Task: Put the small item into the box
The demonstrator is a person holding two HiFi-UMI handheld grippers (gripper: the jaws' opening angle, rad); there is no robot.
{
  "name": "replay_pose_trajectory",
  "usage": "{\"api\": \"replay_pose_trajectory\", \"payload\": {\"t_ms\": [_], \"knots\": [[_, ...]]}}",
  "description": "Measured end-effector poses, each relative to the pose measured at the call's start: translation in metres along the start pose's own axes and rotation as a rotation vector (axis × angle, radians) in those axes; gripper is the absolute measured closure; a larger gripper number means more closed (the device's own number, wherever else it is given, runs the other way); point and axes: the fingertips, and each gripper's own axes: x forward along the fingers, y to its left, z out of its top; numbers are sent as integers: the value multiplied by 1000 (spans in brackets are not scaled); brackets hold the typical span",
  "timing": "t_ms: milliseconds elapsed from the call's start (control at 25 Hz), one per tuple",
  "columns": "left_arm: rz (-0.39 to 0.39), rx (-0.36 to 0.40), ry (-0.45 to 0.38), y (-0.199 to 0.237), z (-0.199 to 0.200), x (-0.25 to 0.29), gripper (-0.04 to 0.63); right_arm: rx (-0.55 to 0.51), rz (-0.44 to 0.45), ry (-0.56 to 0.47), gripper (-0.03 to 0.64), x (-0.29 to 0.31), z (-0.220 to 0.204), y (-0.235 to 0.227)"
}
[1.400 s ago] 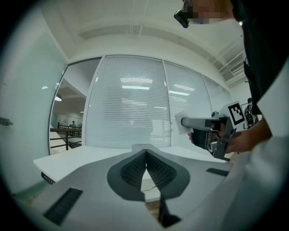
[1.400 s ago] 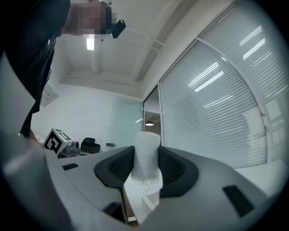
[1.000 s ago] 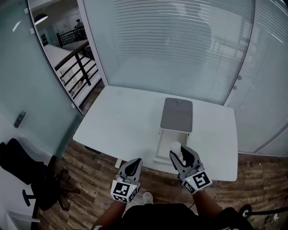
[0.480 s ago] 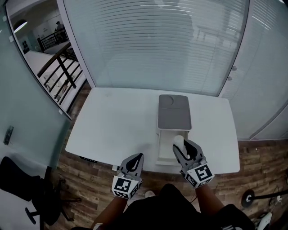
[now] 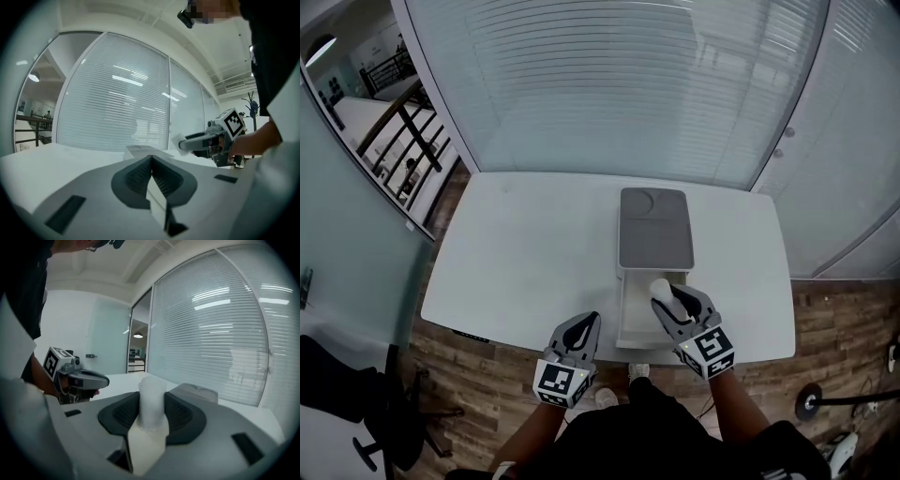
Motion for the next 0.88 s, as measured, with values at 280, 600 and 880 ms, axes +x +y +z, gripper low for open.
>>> {"api": "replay_pose_trajectory", "payload": {"t_ms": [280,600,880], "knots": [[12,-10,34,7,-11,16,583,-94,107,229,448,26,-40,5],[53,-36,60,21,-22,26,583,-254,241,511,448,54,-86,15],[85,-57,64,29,-26,30,583,-352,328,641,448,71,-112,20]]}}
